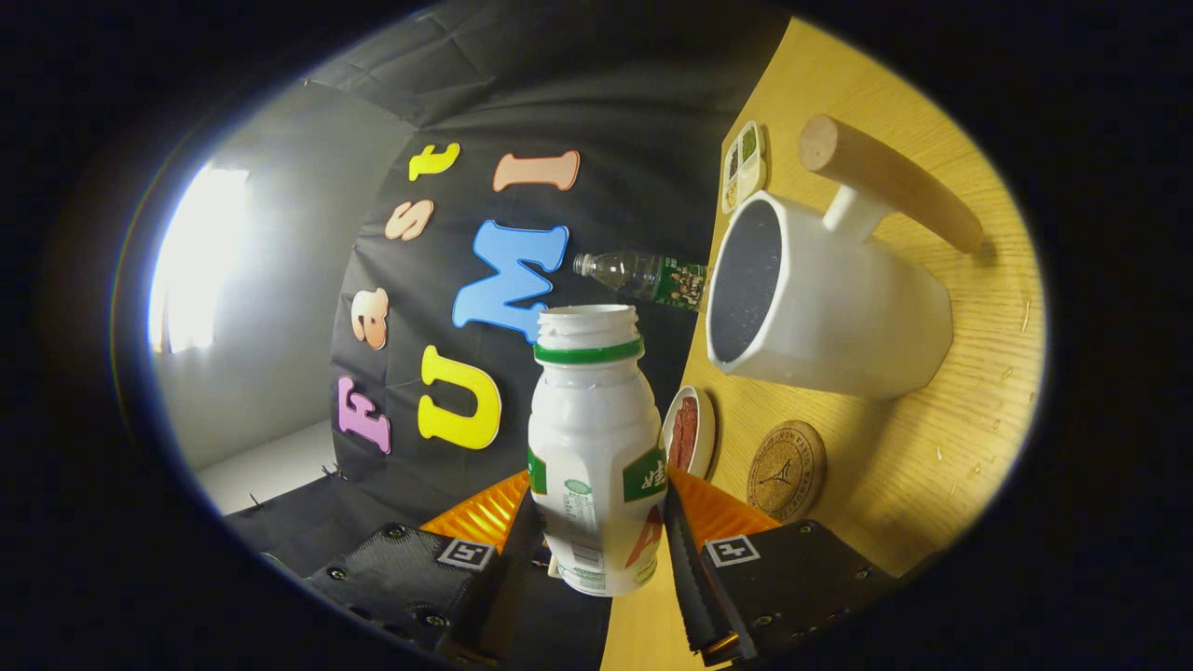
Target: Take the bottle from table, then pour the juice into the cup, finally place the bottle on the coaster
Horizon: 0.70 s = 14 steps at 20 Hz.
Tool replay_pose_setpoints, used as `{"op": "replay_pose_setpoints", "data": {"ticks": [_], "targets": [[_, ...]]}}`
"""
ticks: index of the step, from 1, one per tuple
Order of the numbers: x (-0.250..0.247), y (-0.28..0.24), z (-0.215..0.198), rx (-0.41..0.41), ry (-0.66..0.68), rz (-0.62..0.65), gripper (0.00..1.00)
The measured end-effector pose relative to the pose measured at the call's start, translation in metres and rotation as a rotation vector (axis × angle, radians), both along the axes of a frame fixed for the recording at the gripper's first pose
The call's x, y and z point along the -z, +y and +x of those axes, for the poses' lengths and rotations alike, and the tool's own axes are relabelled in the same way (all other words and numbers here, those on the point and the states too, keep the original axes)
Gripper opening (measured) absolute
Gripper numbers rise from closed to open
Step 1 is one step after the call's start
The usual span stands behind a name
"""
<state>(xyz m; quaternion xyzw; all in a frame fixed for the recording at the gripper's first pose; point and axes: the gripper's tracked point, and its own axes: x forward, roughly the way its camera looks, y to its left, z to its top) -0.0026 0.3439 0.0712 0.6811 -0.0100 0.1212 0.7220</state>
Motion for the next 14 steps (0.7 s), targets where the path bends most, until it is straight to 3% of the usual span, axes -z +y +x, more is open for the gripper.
{"op": "replay_pose_setpoints", "data": {"ticks": [14], "targets": [[0.0016,-0.0020,0.0011,-0.016,-0.016,0.214,0.67]]}}
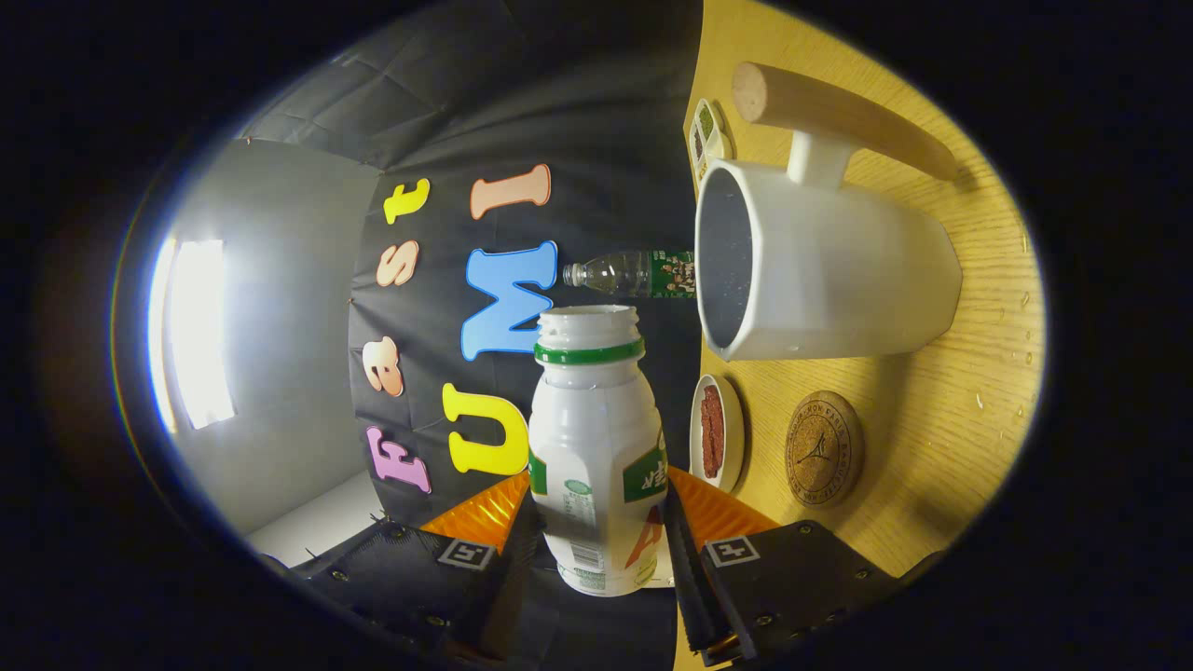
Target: Take the bottle from table, then pour the juice into the cup, finally place the bottle on the coaster
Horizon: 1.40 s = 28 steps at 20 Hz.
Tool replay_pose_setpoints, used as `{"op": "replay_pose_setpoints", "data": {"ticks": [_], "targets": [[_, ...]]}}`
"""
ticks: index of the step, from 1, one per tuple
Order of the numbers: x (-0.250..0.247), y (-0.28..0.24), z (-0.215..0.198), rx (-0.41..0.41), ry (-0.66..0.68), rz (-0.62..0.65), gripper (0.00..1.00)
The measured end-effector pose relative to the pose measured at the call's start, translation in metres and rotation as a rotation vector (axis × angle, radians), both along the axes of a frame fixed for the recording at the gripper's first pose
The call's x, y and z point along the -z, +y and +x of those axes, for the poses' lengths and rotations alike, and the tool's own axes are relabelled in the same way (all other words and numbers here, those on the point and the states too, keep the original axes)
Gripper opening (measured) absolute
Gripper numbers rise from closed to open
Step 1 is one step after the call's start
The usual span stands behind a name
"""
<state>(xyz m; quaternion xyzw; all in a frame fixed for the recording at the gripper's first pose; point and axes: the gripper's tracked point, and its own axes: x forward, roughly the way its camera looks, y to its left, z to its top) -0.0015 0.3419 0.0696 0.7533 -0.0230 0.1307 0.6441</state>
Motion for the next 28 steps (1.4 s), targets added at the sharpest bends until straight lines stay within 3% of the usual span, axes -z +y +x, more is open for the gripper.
{"op": "replay_pose_setpoints", "data": {"ticks": [10,28], "targets": [[0.0006,0.0002,0.0004,-0.001,-0.015,0.103,0.67],[-0.0028,0.0048,0.0042,0.012,-0.027,0.132,0.67]]}}
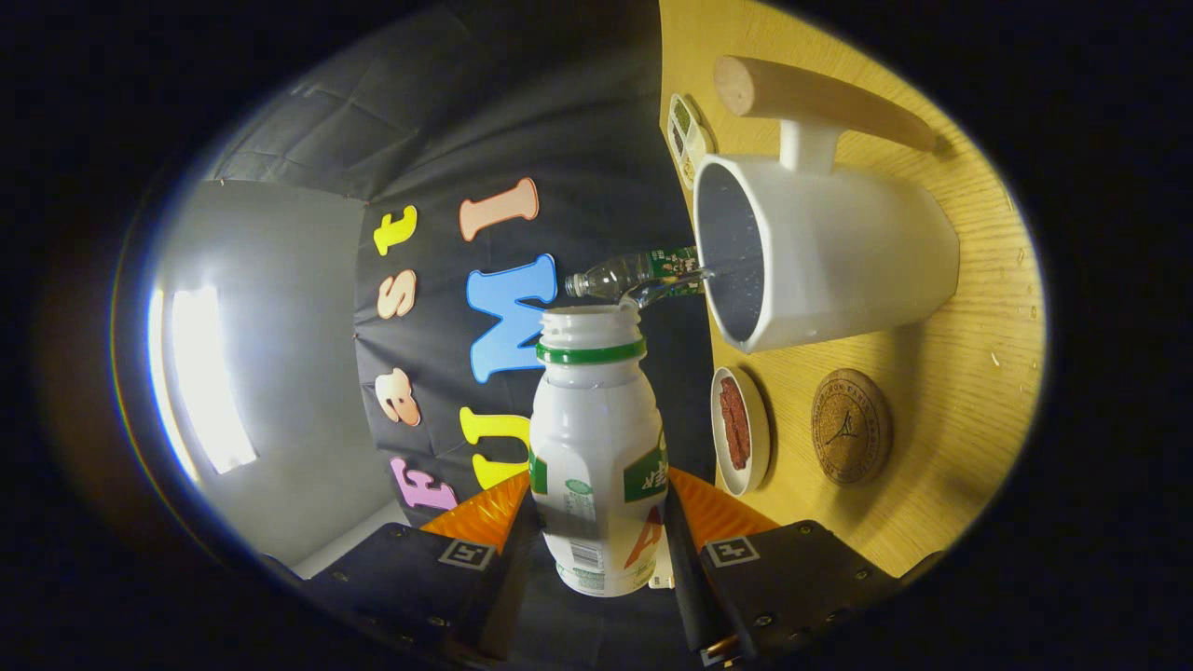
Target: Take the bottle from table, then pour the juice into the cup, finally place the bottle on the coaster
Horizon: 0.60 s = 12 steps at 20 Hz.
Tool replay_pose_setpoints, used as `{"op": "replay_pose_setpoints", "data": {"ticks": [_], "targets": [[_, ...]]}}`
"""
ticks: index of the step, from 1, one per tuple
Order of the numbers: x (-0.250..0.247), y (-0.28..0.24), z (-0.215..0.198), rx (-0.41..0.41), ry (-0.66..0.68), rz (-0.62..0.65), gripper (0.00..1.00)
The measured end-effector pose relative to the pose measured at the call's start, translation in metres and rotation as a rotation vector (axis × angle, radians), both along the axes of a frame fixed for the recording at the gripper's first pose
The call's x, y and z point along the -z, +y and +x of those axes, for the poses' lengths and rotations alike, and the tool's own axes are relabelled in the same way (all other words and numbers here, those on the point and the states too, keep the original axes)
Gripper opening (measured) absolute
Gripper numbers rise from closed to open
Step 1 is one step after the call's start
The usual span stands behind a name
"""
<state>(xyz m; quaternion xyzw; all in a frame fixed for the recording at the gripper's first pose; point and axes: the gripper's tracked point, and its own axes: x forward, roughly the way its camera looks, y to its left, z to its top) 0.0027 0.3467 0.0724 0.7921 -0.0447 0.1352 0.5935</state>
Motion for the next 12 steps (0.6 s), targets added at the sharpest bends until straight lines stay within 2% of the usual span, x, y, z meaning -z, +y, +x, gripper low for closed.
{"op": "replay_pose_setpoints", "data": {"ticks": [12], "targets": [[-0.0018,0.0028,0.0012,0.007,-0.013,0.033,0.67]]}}
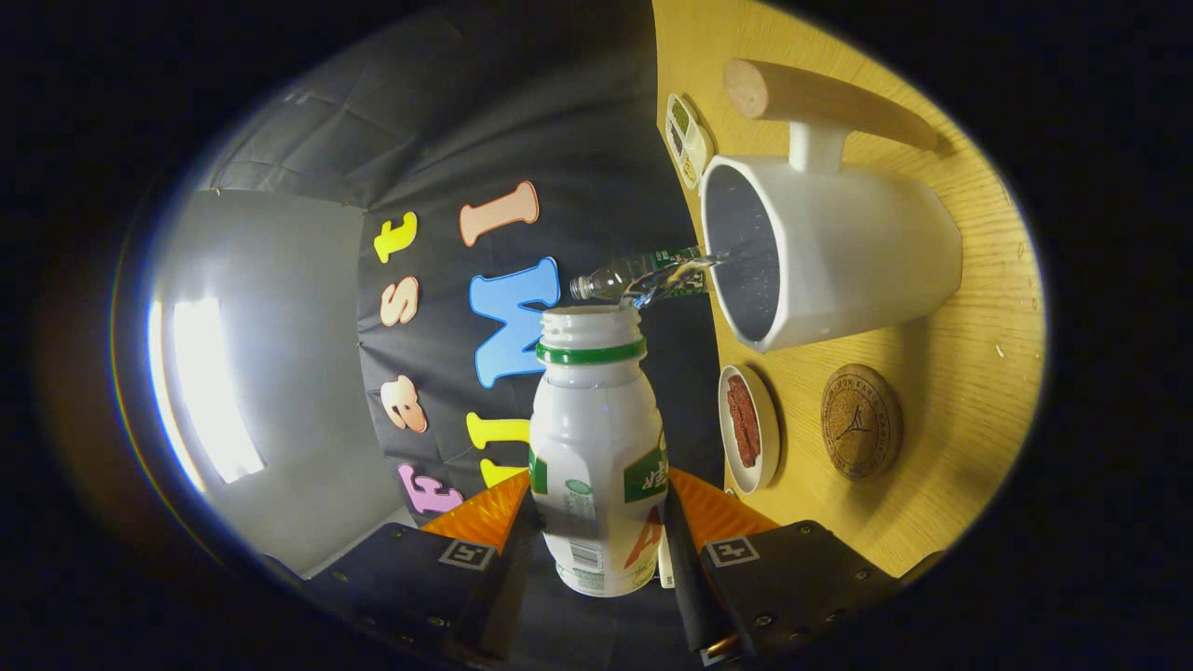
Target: Take the bottle from table, then pour the juice into the cup, finally place the bottle on the coaster
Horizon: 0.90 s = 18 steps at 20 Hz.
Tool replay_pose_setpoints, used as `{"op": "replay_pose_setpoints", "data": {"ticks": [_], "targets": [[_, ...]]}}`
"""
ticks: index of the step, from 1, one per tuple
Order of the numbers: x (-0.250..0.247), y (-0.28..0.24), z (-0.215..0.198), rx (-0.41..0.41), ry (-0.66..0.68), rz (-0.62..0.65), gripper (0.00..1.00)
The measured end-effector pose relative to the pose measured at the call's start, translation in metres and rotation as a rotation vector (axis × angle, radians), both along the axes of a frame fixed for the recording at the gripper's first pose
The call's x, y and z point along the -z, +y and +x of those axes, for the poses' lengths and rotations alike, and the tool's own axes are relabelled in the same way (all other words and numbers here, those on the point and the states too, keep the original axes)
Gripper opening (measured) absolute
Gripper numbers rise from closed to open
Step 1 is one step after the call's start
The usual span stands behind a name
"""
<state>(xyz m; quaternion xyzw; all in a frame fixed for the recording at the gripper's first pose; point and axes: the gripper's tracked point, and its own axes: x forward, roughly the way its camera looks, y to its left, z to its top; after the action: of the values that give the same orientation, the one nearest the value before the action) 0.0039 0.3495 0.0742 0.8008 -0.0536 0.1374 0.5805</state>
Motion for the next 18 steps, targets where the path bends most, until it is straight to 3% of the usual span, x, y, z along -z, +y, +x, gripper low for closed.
{"op": "replay_pose_setpoints", "data": {"ticks": [18], "targets": [[-0.0043,0.0048,0.0025,0.022,-0.037,0.057,0.67]]}}
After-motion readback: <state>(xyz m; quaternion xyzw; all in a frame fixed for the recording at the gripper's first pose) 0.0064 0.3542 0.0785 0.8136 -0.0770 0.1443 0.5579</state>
